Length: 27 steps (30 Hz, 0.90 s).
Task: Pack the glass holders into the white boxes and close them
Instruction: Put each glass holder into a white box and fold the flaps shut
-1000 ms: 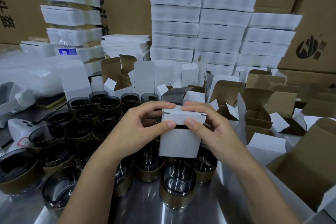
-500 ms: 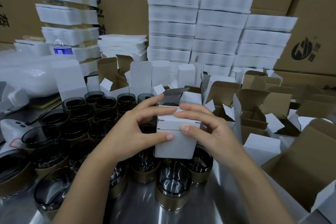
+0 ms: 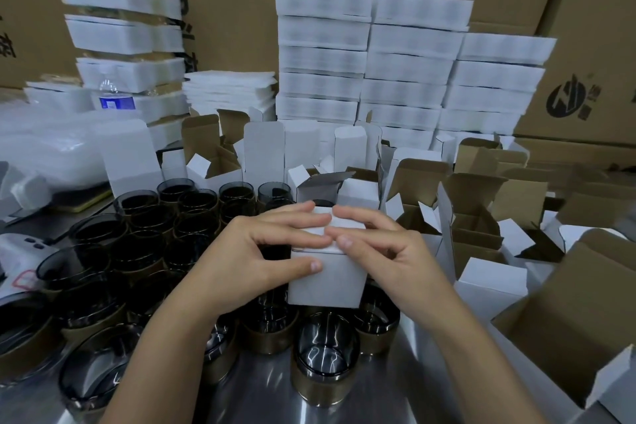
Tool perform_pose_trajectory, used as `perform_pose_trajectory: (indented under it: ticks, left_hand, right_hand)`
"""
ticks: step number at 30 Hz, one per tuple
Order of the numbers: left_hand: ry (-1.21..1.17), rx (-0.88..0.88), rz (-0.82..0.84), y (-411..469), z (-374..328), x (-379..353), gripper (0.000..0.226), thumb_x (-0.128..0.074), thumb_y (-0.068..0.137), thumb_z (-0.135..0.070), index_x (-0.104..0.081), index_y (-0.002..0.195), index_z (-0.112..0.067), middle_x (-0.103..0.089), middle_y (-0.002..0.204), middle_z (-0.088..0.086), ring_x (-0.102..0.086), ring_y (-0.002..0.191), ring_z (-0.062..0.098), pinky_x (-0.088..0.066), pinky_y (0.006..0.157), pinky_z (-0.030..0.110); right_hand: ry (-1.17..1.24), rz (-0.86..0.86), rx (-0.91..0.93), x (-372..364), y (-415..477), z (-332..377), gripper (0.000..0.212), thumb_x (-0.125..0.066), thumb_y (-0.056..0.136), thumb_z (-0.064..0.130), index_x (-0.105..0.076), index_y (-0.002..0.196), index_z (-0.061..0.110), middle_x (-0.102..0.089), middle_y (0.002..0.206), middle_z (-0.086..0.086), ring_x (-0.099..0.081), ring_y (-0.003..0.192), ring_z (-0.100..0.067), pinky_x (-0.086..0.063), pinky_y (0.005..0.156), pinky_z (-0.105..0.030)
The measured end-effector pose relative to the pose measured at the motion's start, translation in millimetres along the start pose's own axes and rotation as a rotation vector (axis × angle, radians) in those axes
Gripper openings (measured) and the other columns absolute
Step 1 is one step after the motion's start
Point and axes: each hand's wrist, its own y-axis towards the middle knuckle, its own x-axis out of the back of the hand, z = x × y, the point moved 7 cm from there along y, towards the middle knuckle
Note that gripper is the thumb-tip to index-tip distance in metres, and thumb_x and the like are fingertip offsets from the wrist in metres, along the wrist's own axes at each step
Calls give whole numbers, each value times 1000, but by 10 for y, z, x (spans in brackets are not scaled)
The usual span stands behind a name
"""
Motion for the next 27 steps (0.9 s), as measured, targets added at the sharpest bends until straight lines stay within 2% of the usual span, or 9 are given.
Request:
perform_pose_trajectory:
  ticks: [7,9,12,16,21,27]
  left_hand:
    - [4,-24,-20,11,12,7,28,-76,66,-28,-75,92,-38,-68,112,-22,-50,124,-1,-38,103,15]
    - [0,-25,-24,13,22,11,26,-76,66,-28,-76,90,-38,-68,113,-22,-51,124,0,-39,104,18]
    - [-3,-36,-26,15,20,16,25,-76,66,-30,-76,87,-42,-67,113,-22,-51,123,0,-41,104,19]
    - [4,-47,-16,31,13,22,24,-77,66,-28,-76,85,-43,-67,114,-22,-52,122,0,-40,103,18]
    - [12,-47,-16,39,13,21,24,-77,65,-28,-77,84,-42,-67,114,-22,-52,121,0,-41,101,16]
    - [5,-36,-19,36,2,18,23,-76,64,-28,-77,83,-41,-66,116,-23,-52,121,-1,-40,101,28]
  right_hand:
    - [-60,-9,41,-2,2,-3,21,-59,80,43,-73,96,42,-57,121,28,-50,117,6,-40,90,-9]
    - [-78,-13,61,0,-1,-7,20,-64,80,41,-73,98,42,-57,122,27,-51,118,5,-40,91,-9]
    - [-102,9,77,-5,2,-22,27,-77,76,35,-73,102,38,-57,125,24,-51,120,2,-41,96,-14]
    - [-114,10,84,1,29,-14,32,-72,71,45,-71,102,43,-57,126,25,-50,121,1,-42,100,-21]
    - [-139,10,91,-6,29,-28,31,-72,73,45,-71,104,41,-57,127,23,-49,123,-1,-42,103,-33]
    - [-172,27,82,-2,25,-44,36,-73,70,48,-69,105,45,-55,129,26,-46,126,1,-40,106,-35]
